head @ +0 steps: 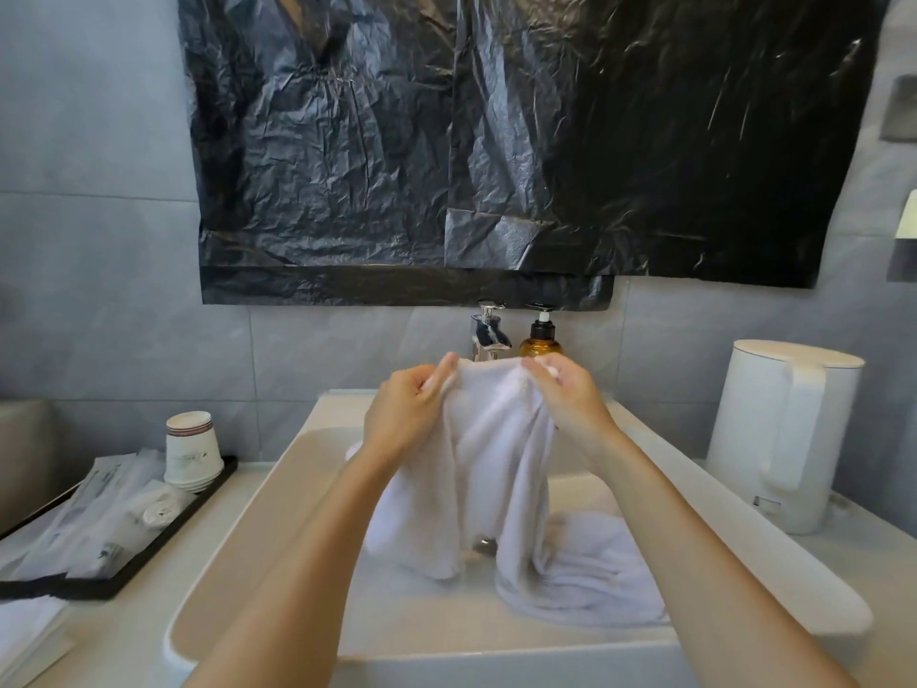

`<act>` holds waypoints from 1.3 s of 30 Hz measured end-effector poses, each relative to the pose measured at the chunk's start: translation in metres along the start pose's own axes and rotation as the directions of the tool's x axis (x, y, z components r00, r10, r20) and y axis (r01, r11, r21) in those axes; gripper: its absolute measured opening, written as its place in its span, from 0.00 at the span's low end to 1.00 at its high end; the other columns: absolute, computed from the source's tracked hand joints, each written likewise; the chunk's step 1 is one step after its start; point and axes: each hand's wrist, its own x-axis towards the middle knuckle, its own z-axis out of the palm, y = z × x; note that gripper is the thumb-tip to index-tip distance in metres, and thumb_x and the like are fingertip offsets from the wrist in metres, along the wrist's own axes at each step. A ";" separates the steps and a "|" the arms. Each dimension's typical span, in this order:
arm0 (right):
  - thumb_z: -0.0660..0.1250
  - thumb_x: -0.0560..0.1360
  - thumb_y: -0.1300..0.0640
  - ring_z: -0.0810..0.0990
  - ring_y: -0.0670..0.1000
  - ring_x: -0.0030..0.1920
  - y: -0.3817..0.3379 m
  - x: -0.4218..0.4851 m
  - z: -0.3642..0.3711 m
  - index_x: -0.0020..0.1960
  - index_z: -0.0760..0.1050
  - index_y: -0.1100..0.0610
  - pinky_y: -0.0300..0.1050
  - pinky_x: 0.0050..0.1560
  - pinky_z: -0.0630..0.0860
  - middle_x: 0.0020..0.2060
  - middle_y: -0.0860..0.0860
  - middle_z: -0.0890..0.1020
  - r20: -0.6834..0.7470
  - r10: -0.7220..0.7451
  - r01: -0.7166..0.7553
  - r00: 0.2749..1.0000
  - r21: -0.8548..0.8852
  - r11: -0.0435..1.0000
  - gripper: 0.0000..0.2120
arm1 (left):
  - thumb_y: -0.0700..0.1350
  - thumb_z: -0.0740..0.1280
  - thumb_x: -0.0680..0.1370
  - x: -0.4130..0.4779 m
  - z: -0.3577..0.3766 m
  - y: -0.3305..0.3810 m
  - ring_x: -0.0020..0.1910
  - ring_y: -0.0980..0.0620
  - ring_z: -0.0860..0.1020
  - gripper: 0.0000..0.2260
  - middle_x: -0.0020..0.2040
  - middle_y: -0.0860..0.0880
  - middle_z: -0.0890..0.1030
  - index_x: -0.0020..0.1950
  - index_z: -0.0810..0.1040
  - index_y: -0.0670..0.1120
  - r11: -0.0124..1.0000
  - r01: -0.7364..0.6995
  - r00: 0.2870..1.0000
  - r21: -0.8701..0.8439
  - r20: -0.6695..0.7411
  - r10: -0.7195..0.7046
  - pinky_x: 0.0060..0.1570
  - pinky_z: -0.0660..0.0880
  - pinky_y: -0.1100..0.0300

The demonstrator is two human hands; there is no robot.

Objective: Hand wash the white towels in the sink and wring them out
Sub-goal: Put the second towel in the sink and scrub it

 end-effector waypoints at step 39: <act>0.51 0.83 0.50 0.76 0.54 0.43 -0.023 -0.028 0.060 0.43 0.63 0.49 0.44 0.33 0.63 0.35 0.45 0.72 -0.250 -0.016 -0.040 0.968 -0.218 0.975 0.11 | 0.55 0.59 0.82 -0.029 0.033 0.023 0.42 0.52 0.79 0.14 0.41 0.48 0.82 0.46 0.79 0.49 0.838 0.319 0.945 -0.443 0.082 -0.316 0.42 0.75 0.57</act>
